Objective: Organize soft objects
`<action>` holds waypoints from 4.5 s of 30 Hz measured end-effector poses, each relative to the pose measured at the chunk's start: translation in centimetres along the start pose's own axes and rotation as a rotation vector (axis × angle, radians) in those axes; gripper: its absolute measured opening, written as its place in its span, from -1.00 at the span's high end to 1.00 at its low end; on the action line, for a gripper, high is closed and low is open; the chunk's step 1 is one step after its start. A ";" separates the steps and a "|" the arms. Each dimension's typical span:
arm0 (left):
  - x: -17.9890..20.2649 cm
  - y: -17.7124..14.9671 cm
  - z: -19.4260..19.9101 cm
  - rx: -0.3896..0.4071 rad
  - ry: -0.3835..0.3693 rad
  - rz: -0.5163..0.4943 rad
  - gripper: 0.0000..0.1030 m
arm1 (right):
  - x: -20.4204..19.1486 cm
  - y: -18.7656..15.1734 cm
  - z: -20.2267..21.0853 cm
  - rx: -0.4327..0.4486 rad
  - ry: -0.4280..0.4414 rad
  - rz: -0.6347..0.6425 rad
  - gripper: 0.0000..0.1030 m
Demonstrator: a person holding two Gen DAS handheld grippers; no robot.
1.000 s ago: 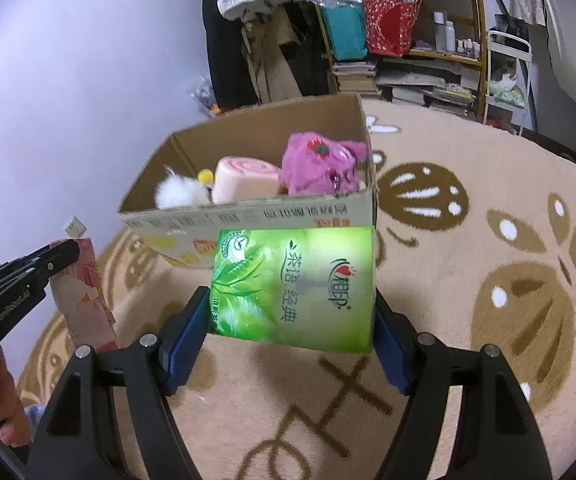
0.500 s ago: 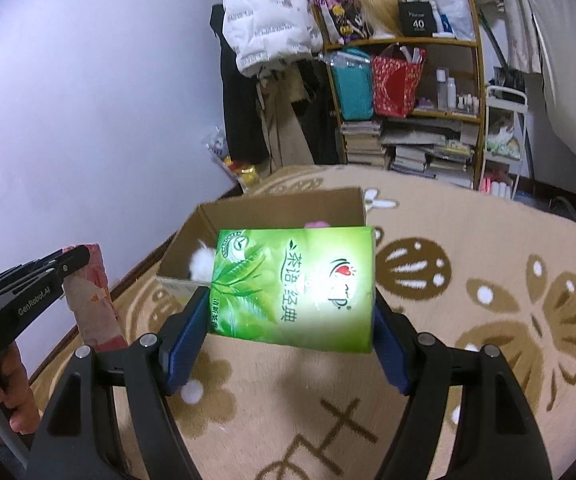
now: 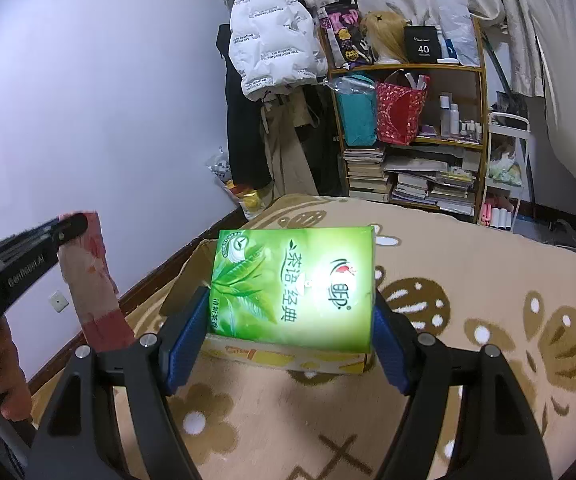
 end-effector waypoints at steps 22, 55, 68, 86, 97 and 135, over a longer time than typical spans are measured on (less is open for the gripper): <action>-0.2 2.2 -7.0 0.054 -0.017 0.116 0.72 | 1.2 1.9 -8.8 -0.057 0.015 0.035 -0.53; 0.4 -2.0 -11.8 -0.127 0.036 0.036 -0.83 | 3.2 0.2 -11.4 -0.114 0.010 -0.037 -0.97; -2.1 -0.9 -6.1 -0.082 0.073 0.035 -0.99 | 1.7 1.7 -6.2 -0.072 -0.005 -0.001 -1.00; -4.9 -3.9 3.1 -0.071 0.072 0.065 -0.99 | 0.0 2.1 3.1 -0.001 -0.026 0.025 -1.00; -5.3 -5.5 8.3 0.012 0.073 0.099 -0.99 | -0.5 0.1 8.7 0.108 -0.046 0.051 -1.00; -1.3 -10.0 4.1 -0.091 -0.022 0.008 -0.99 | -0.1 -6.5 4.1 -0.007 -0.053 0.039 -1.00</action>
Point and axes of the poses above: each gripper's, at about its wrist camera, not at the fingertips, and z roughly against the way its jaws point, x to its right, y to its top, the point moved 6 cm from there along -z, roughly the way its jaws point, and after that the axes turned 1 degree about z, right-handed, at the moved point
